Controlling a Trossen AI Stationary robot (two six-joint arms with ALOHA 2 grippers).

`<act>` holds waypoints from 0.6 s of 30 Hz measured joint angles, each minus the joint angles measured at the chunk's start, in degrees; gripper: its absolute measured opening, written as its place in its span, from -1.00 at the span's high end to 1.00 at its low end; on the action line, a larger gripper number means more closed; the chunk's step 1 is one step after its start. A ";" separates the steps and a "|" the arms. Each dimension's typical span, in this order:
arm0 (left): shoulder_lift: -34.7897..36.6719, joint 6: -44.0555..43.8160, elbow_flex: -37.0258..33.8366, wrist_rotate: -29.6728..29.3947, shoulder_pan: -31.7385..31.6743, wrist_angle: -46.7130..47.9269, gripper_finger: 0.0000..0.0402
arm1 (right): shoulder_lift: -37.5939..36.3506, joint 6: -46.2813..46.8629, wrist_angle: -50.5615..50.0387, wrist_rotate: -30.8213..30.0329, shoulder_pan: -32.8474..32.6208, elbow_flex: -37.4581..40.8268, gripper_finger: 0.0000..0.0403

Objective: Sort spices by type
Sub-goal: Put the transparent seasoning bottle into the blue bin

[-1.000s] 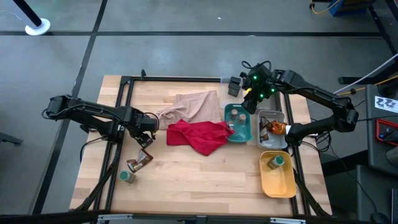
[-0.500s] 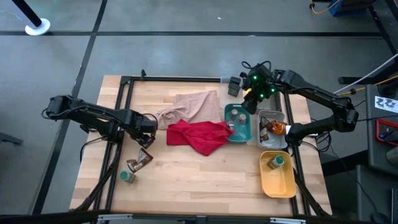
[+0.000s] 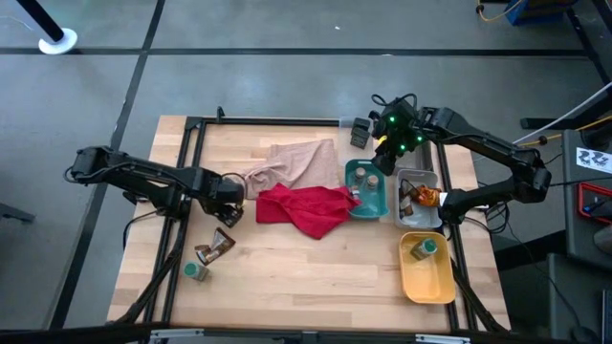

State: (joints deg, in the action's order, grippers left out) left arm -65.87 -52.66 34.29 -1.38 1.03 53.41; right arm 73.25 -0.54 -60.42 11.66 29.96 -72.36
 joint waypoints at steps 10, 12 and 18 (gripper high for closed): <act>-0.12 3.85 9.15 -1.83 -0.03 -26.19 0.19 | 0.00 0.00 0.23 0.00 -0.01 0.00 0.02; -0.98 6.41 10.41 -2.76 -0.52 -34.61 0.19 | 0.00 0.00 0.40 0.00 0.01 0.00 0.02; -10.38 17.50 17.77 -3.11 -2.68 -49.60 0.19 | 0.00 0.00 0.44 0.00 0.00 0.00 0.02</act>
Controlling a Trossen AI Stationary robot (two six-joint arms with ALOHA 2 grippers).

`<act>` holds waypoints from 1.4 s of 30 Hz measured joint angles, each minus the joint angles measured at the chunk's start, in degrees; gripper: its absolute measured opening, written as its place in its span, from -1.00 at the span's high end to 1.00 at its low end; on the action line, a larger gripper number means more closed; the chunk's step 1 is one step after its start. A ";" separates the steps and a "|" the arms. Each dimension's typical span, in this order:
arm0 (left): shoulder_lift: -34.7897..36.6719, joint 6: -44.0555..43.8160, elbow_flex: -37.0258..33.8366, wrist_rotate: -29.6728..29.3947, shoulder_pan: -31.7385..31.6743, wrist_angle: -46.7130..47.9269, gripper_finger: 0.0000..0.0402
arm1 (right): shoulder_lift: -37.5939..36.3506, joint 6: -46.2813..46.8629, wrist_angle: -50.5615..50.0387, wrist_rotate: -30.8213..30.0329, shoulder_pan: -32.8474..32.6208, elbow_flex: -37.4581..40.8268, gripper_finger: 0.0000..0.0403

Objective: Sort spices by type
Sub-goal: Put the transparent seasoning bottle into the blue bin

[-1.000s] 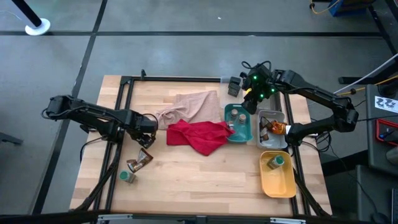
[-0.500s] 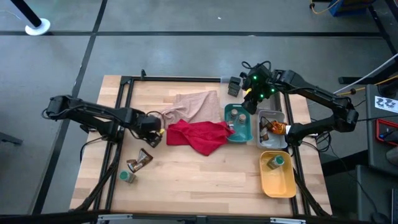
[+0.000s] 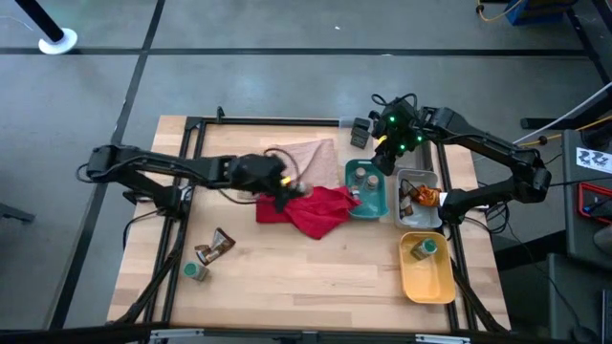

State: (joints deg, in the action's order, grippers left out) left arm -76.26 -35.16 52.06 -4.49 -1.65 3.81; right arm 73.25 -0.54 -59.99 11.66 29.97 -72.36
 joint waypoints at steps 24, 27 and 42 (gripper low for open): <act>-46.26 20.67 41.15 7.29 -7.41 0.40 0.19 | 0.00 -4.50 -2.39 3.91 0.05 0.00 0.02; -48.29 20.37 41.96 7.32 -7.88 1.21 0.19 | 0.00 -4.50 -2.43 3.93 0.05 0.00 0.02; -49.02 20.64 42.27 7.32 -8.26 3.41 0.18 | 0.00 -4.41 -3.74 3.99 -0.08 0.03 0.02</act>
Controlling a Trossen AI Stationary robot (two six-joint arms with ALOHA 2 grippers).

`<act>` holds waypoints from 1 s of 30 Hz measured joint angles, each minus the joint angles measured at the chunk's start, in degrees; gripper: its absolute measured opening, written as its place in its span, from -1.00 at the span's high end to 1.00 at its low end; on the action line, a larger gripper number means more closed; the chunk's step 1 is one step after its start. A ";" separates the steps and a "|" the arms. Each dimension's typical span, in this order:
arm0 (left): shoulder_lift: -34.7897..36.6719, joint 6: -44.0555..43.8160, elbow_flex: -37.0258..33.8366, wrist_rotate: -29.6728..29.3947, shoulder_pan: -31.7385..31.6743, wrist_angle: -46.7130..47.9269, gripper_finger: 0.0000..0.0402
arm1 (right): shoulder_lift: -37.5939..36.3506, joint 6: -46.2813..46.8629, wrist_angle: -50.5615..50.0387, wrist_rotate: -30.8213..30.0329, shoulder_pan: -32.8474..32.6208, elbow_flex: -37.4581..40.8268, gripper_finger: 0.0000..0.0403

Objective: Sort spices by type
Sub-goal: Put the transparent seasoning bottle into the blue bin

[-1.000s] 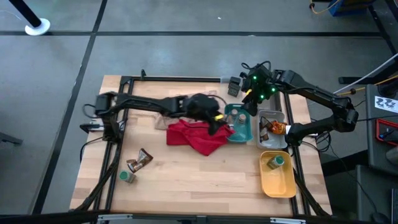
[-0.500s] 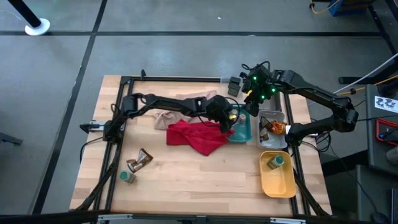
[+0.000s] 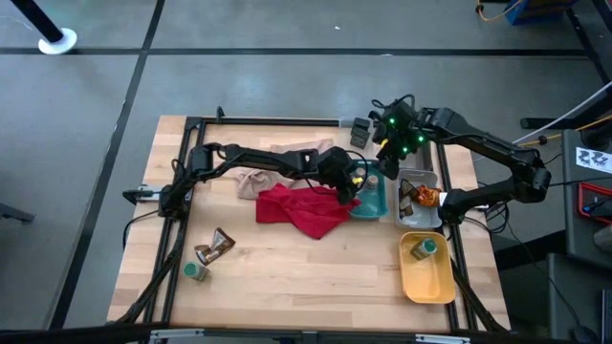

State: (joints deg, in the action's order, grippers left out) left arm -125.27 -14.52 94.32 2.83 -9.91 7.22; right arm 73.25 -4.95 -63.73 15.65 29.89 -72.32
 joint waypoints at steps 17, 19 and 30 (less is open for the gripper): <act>0.00 3.13 0.00 -0.26 0.08 -0.09 0.12 | 0.02 3.54 14.37 -17.05 -15.99 14.07 0.02; 0.00 3.14 0.00 -0.28 0.11 -0.09 0.12 | 0.02 5.35 17.13 -21.21 -16.99 15.48 0.02; -0.09 3.16 -0.02 -0.33 0.11 -0.09 0.11 | 0.00 10.71 24.71 -26.17 -17.16 22.20 0.02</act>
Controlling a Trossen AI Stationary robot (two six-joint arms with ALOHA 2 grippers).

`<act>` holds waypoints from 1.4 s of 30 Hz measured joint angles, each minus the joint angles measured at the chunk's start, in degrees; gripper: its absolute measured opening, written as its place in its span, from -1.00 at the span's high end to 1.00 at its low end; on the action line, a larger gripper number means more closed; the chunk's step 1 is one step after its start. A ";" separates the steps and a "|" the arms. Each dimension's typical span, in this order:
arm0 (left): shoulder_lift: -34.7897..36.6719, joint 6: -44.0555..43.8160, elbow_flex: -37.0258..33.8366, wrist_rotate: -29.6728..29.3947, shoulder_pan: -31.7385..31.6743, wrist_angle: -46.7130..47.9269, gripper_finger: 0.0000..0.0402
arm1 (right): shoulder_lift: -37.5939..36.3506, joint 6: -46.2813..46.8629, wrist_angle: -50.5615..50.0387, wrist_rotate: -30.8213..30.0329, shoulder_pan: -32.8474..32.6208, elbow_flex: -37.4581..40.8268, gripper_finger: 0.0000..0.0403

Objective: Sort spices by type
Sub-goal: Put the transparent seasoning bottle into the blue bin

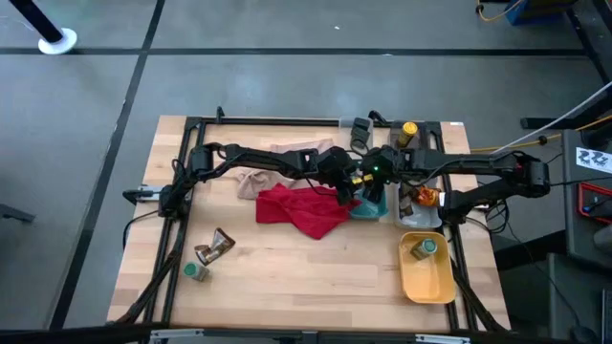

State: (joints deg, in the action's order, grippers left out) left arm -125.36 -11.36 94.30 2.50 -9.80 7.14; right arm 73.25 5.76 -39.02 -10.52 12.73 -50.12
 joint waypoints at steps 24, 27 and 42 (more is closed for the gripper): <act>-0.04 10.32 -0.07 -0.08 0.04 0.04 0.10 | -0.02 4.80 3.38 0.00 0.00 3.05 0.02; -0.04 10.33 -0.07 -0.08 0.04 0.04 0.10 | -0.02 4.92 3.38 0.02 0.00 3.05 0.02; -0.04 10.35 -0.07 -1.67 0.07 -0.38 0.10 | -0.02 7.61 3.46 -1.67 0.00 3.05 0.02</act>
State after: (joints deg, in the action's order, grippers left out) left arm -125.40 -1.01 94.24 0.83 -9.74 6.76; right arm 73.23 13.37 -35.56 -12.19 12.73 -47.07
